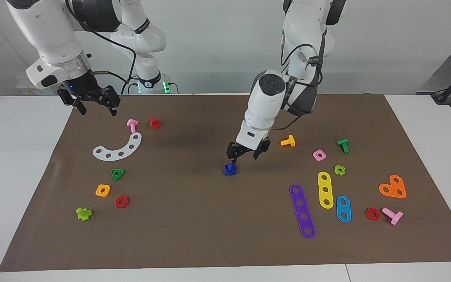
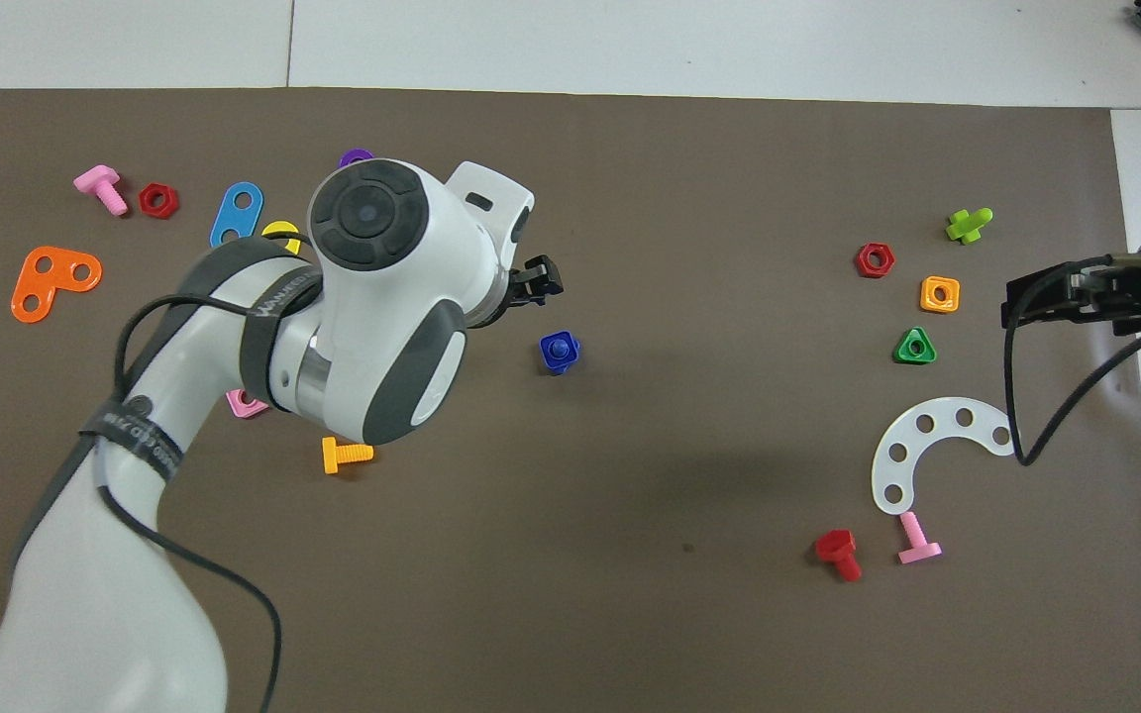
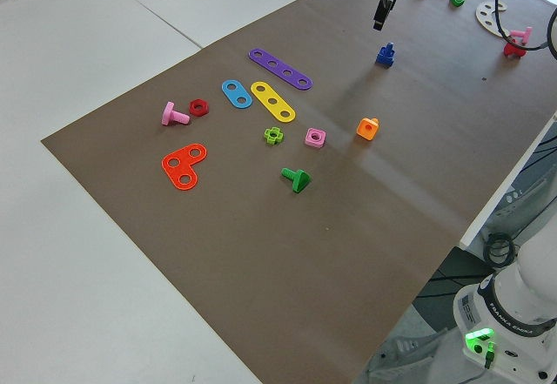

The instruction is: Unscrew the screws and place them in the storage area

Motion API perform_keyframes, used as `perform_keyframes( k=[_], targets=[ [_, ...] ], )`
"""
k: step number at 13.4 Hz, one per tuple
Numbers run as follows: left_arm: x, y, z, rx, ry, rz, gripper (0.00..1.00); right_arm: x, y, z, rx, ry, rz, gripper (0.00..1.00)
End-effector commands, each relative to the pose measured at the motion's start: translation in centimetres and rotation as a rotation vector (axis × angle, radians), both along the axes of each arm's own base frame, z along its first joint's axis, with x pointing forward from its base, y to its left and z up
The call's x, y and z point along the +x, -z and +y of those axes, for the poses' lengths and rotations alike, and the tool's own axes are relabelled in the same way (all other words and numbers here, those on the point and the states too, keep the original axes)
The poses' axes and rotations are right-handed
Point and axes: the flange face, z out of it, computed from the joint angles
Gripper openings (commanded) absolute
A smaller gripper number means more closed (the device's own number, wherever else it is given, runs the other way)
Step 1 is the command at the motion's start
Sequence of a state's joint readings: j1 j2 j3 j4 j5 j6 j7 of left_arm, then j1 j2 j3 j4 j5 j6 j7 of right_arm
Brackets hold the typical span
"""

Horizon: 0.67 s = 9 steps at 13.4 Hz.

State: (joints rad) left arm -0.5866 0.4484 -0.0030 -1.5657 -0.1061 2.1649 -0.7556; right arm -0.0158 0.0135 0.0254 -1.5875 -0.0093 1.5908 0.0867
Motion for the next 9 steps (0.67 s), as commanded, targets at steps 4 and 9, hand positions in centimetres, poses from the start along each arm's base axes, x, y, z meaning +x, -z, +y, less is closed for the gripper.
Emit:
perform_keyframes(
  k=[4,9],
  targets=[
    [-0.9,6.1,-1.8,0.04,0.02,-0.016,0.88,-1.0,-1.2,-0.1,0.013,0.005,-0.016,1.0],
    [-3.0,8.7,-3.2,0.051,0.046,-0.003,0.77,-1.1,-1.1,-0.4,0.018,0.012,-0.007,1.0]
  ],
)
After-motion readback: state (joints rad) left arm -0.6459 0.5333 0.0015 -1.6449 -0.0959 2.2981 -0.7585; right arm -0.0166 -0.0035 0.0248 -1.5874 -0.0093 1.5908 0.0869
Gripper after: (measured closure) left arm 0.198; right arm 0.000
